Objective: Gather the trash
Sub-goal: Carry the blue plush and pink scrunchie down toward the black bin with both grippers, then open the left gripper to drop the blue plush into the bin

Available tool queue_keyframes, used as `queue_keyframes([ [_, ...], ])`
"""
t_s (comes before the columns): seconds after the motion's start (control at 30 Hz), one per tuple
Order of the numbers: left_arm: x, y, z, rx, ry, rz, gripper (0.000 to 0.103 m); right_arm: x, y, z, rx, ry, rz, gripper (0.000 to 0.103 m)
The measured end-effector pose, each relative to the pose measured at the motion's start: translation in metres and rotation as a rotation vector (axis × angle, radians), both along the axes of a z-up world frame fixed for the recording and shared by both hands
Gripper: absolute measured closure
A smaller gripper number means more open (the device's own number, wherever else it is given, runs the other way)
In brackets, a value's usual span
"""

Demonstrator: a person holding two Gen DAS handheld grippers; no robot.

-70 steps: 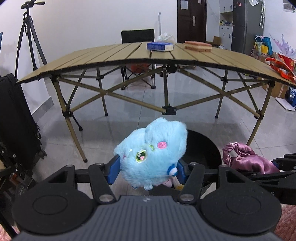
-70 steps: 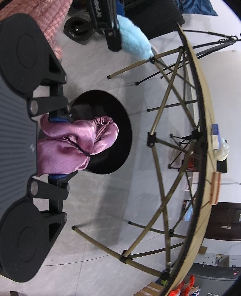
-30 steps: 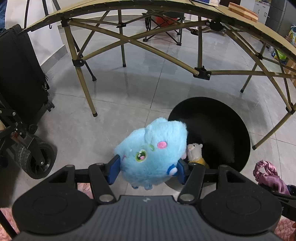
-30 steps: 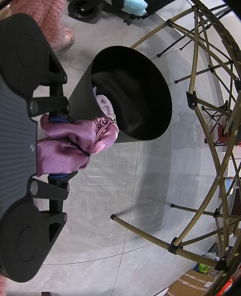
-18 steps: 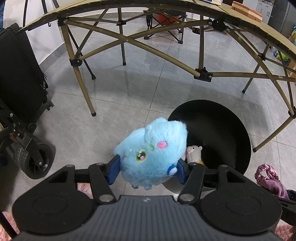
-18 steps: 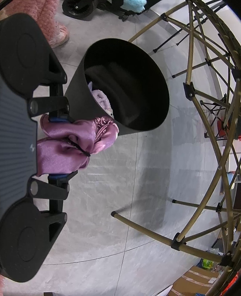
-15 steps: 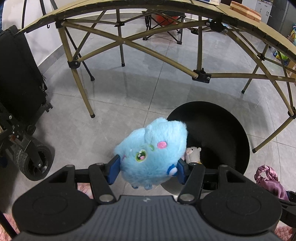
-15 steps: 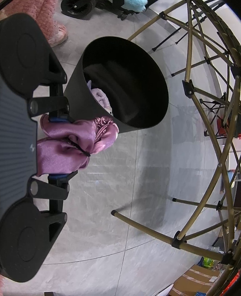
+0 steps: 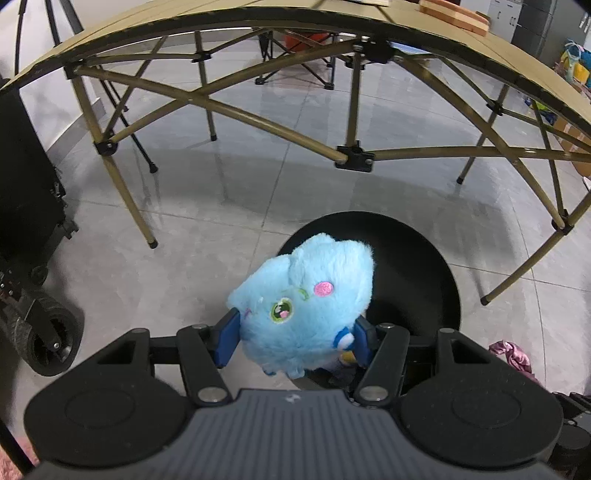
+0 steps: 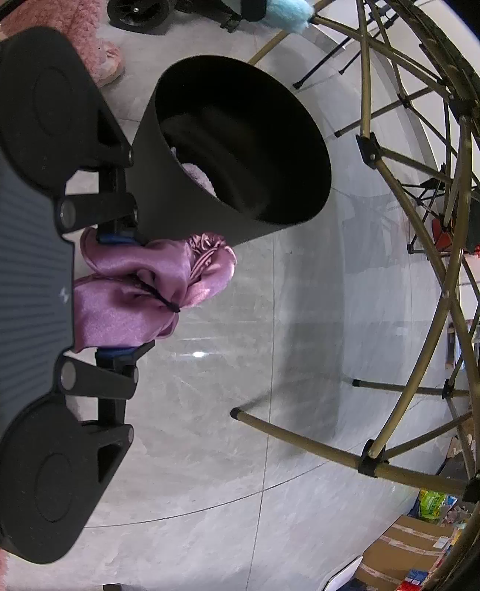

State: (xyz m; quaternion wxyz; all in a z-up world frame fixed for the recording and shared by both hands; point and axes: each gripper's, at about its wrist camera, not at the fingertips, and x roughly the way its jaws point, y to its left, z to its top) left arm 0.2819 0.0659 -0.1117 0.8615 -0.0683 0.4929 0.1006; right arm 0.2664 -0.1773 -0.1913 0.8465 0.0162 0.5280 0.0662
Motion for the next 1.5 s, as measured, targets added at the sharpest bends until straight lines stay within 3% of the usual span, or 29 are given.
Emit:
queue_keyframes([
  [0.67,0.028,-0.050,-0.012,-0.037,0.051,-0.063,0.043,0.001,-0.023,-0.009,-0.003,0.011,-0.050,0.057],
  [1.3,0.040,-0.055,-0.028,-0.037,0.090,-0.046,0.043,0.001,-0.028,-0.016,-0.018,0.025,-0.061,0.057],
  [1.43,0.040,-0.055,-0.027,-0.045,0.087,-0.048,0.038,0.001,-0.028,-0.015,-0.018,0.025,-0.061,0.057],
  [1.5,0.039,-0.053,-0.026,-0.055,0.083,-0.043,0.024,0.001,-0.028,-0.015,-0.018,0.026,-0.061,0.057],
])
